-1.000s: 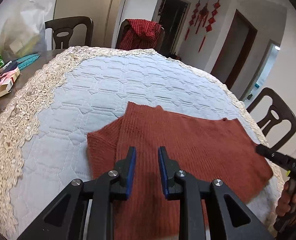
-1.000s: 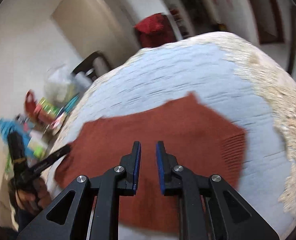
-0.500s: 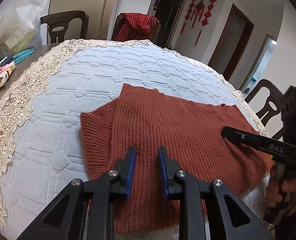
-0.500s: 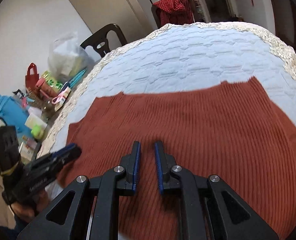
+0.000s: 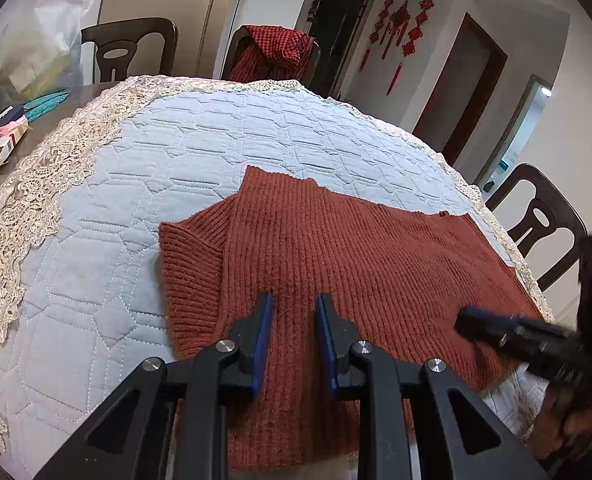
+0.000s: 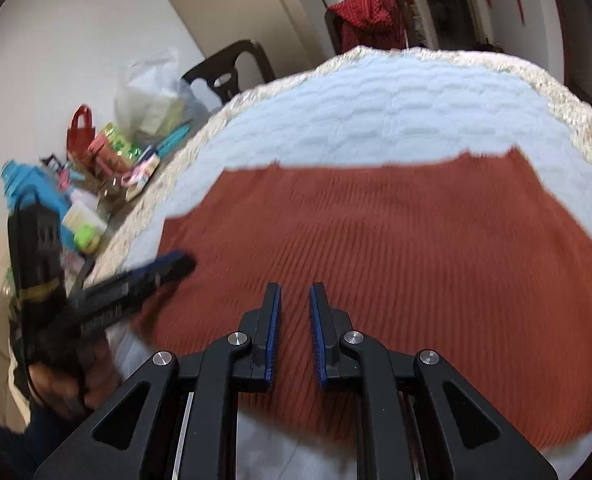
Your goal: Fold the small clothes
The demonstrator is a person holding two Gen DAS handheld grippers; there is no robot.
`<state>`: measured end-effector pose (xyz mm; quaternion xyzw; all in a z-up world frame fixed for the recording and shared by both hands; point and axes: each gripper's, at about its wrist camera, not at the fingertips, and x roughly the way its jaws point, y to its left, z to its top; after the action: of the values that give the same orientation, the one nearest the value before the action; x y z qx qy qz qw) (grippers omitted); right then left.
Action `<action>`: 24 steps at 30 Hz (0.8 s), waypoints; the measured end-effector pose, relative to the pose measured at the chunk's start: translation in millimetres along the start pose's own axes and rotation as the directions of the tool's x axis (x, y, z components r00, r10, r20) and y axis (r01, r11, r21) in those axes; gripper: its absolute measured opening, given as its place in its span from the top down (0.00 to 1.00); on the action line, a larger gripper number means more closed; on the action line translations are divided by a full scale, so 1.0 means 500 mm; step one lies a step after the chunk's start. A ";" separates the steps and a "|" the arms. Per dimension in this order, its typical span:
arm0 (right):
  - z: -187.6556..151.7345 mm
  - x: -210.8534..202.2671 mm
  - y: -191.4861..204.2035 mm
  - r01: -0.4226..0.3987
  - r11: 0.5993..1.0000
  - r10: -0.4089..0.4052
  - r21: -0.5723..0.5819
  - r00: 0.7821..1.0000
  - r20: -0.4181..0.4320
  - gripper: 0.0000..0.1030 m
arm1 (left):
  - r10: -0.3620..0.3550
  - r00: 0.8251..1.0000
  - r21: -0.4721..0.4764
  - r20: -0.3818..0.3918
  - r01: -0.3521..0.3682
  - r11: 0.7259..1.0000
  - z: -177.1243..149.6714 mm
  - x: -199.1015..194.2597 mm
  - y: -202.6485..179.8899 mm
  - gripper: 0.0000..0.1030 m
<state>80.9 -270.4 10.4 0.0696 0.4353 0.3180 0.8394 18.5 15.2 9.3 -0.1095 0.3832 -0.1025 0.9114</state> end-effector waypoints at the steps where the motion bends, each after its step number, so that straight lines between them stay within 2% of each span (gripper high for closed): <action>1: -0.006 0.003 -0.001 0.001 1.000 -0.001 -0.002 1.000 0.004 0.87 | 0.001 1.000 0.001 0.000 -0.001 1.000 0.001 0.000 -0.001 0.76; 4: -0.008 -0.004 -0.005 -0.010 1.000 0.010 0.015 1.000 0.019 0.86 | 0.008 1.000 0.006 -0.001 -0.007 1.000 0.004 -0.003 -0.005 0.75; 7: -0.011 -0.022 0.003 -0.025 1.000 0.025 0.010 0.999 0.023 0.86 | -0.015 1.000 -0.031 0.011 0.015 0.999 0.009 -0.030 0.006 0.73; 8: -0.015 -0.028 0.007 -0.031 1.000 0.031 0.001 0.999 0.026 0.85 | -0.014 0.999 -0.048 0.031 0.015 0.999 0.009 -0.044 0.013 0.70; 10: -0.026 -0.029 0.008 -0.035 0.999 0.036 -0.011 0.999 0.018 0.85 | 0.013 0.998 -0.074 0.063 -0.008 0.997 0.008 -0.062 0.029 0.53; 12: -0.038 -0.021 -0.002 -0.044 0.999 0.044 0.001 0.999 0.008 0.85 | 0.039 0.997 -0.107 0.067 -0.032 0.994 0.005 -0.070 0.052 0.52; 15: -0.041 -0.024 -0.007 -0.060 0.998 0.060 0.012 0.998 0.014 0.85 | 0.056 0.998 -0.158 0.033 -0.050 0.986 -0.004 -0.063 0.082 0.52; 19: -0.046 -0.024 -0.005 -0.062 0.998 0.062 0.003 0.998 0.018 0.85 | 0.009 1.000 -0.214 -0.004 -0.009 0.977 -0.015 -0.043 0.100 0.52; 24: -0.055 -0.025 -0.003 -0.062 0.998 0.062 0.005 0.998 0.009 0.85 | -0.039 0.999 -0.221 -0.010 0.036 0.975 -0.004 -0.015 0.089 0.51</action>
<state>55.0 -283.4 1.7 0.0867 0.4299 0.3423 0.8309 16.5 59.7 0.5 -0.2164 0.3965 -0.0771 0.8888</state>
